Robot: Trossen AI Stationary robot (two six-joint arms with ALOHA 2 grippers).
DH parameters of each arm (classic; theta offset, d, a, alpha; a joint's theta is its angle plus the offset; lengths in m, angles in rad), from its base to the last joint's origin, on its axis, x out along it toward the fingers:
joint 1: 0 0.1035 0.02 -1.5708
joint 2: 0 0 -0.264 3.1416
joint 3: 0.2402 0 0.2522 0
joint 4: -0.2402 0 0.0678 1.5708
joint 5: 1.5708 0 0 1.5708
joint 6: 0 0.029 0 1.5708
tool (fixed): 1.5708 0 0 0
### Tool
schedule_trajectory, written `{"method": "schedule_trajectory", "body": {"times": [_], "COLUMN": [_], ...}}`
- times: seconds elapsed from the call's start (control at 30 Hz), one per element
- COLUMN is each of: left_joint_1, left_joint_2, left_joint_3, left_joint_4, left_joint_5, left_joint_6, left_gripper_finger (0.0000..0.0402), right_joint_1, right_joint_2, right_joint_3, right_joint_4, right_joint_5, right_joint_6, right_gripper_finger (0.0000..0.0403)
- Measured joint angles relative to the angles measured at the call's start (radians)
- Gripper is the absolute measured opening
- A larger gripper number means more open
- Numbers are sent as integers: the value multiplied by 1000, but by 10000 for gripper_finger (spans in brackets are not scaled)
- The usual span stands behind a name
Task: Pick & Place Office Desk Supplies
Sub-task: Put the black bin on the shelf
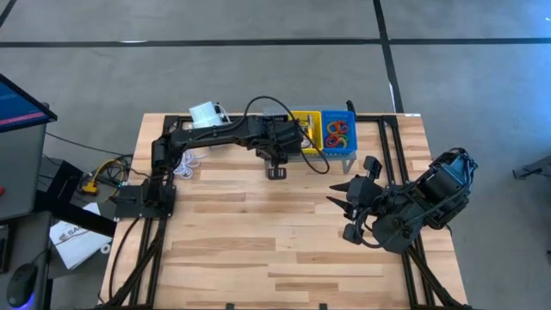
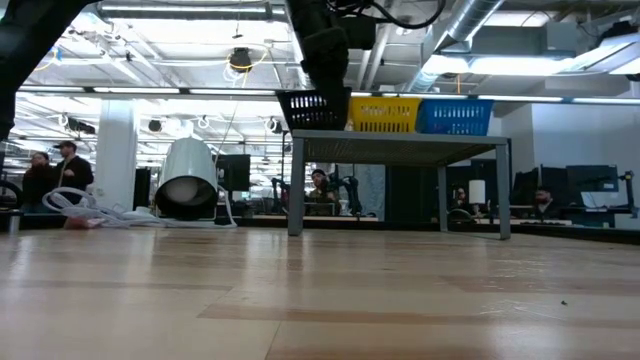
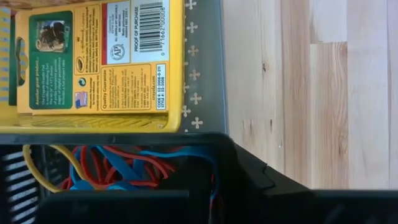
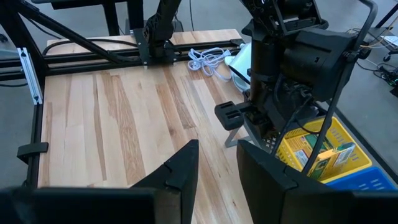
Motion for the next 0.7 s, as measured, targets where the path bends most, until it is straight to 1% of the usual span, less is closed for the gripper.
{"method": "schedule_trajectory", "body": {"times": [0.27, 0.4, 0.53, 0.7], "left_joint_1": [0, 0, 0, -12], "left_joint_2": [0, 0, 0, 0], "left_joint_3": [0, 0, 0, 0], "left_joint_4": [7, 7, 6, 6], "left_joint_5": [0, 0, 0, 0], "left_joint_6": [1, 2, 26, 54], "left_gripper_finger": [91, 112, 120, 115], "right_joint_1": [0, 0, 0, 0], "right_joint_2": [0, 0, 0, 0], "right_joint_3": [0, 0, 0, 0], "right_joint_4": [0, 0, 0, 0], "right_joint_5": [0, 0, 0, 0], "right_joint_6": [0, 0, 0, 0], "right_gripper_finger": [107, 107, 107, 107]}}
